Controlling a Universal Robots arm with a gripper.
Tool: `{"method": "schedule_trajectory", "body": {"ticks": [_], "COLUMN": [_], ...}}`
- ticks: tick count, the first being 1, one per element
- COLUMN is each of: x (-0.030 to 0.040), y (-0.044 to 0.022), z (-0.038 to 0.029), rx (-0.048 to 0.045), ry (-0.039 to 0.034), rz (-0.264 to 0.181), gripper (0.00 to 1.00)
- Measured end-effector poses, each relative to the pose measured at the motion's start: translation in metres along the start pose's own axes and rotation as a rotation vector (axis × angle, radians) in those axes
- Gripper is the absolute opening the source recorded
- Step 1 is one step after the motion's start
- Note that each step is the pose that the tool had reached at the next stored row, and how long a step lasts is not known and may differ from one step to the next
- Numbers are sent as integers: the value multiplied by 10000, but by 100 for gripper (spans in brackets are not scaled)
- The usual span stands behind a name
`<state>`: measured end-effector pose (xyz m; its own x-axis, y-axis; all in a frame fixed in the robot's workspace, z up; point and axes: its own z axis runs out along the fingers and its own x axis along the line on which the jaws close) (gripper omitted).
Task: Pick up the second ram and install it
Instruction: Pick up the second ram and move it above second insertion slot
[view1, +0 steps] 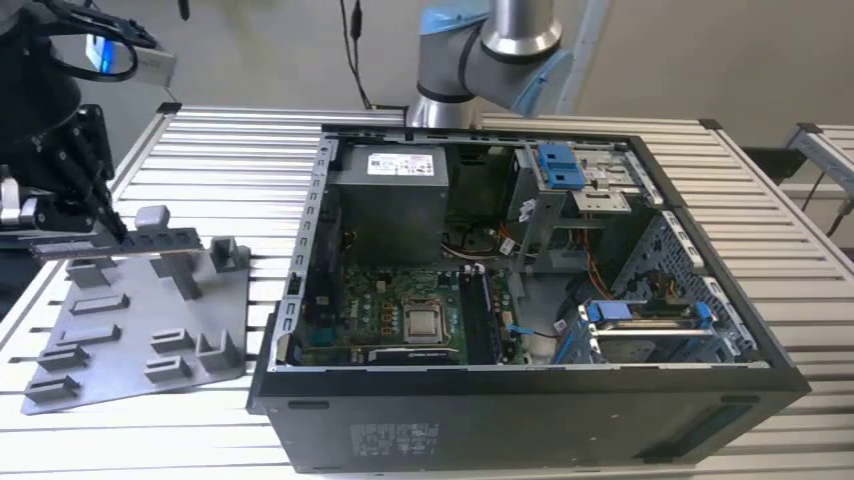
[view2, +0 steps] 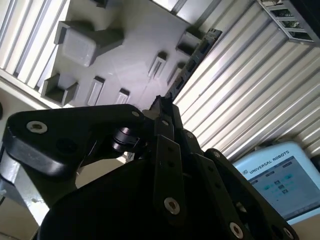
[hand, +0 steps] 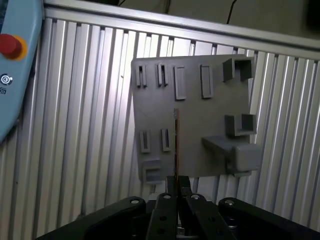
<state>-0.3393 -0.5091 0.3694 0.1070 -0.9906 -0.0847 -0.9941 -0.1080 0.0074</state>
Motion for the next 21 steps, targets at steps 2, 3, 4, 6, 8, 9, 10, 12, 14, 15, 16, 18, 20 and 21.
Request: {"method": "schedule_trajectory", "body": {"ticks": [2, 3, 4, 6, 8, 9, 10, 12, 14, 15, 16, 18, 20, 21], "x": [9, 11, 12, 9, 7, 6, 7, 8, 14, 20, 25, 36, 47, 53], "y": [-83, -104, -107, -108, -109, -109, -110, -118, -177, -224, -267, -356, -450, -494], "z": [-1, -2, -3, -30, -59, -65, -64, -65, -67, -67, -68, -70, -71, -72], "rx": [0, -5, -9, -53, -87, -99, -97, -100, -101, -102, -104, -109, -111, -111], "ry": [-1, 1, -2, -4, -11, -13, -15, -16, -18, -21, -23, -30, -40, -48], "rz": [0, 0, 10, 46, 97, 131, 138, 137, 139, 139, 139, 139, 139, 139], "gripper": [14, 14, 14, 14, 14, 14, 14, 14, 14, 14, 14, 14, 14, 14]}}
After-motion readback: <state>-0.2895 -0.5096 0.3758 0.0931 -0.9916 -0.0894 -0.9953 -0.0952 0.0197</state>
